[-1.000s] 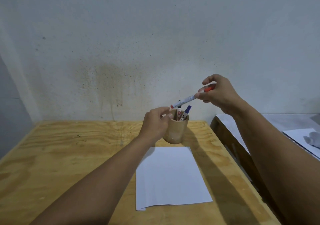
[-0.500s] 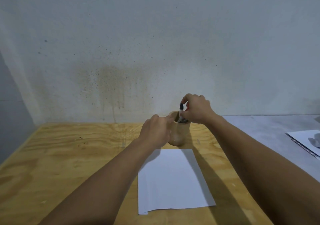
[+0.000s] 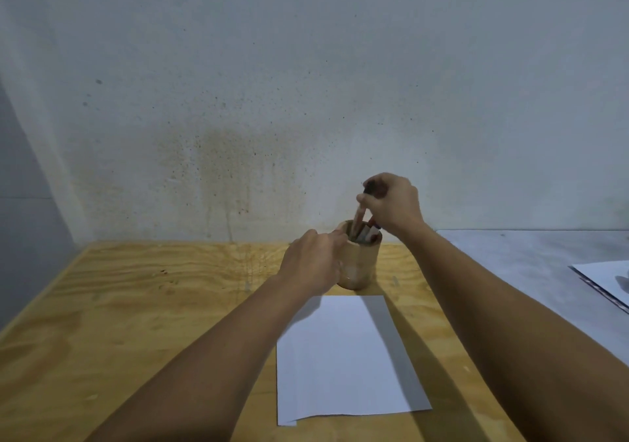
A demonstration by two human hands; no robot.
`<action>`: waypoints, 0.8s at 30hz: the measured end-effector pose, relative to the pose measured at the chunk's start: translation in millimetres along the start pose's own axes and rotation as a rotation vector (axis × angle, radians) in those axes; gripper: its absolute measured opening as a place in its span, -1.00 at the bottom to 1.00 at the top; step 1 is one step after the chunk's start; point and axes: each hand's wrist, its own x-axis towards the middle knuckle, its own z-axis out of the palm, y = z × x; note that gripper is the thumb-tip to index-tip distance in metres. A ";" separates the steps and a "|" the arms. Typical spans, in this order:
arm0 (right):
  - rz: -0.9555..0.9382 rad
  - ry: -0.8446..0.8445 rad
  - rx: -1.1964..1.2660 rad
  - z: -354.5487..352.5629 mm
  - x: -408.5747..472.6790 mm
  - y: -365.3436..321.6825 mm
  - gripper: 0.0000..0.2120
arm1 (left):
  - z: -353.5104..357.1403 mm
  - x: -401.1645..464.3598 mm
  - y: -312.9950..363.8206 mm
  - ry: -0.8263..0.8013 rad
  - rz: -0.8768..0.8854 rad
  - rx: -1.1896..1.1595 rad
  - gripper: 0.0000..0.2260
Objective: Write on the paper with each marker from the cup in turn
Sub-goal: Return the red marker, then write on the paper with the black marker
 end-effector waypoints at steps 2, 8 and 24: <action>-0.006 0.055 0.130 -14.6 2.8 -10.6 -0.73 | 1.2 0.6 -0.5 -0.010 -0.019 -0.033 -0.59; -0.018 0.213 0.388 -56.7 4.5 -32.0 -0.81 | 3.9 -0.5 -0.7 0.003 -0.006 -0.179 -0.48; 0.169 -0.129 0.556 -52.6 -76.1 -25.8 -0.93 | -40.3 -1.9 33.6 0.192 -0.293 -1.380 -0.85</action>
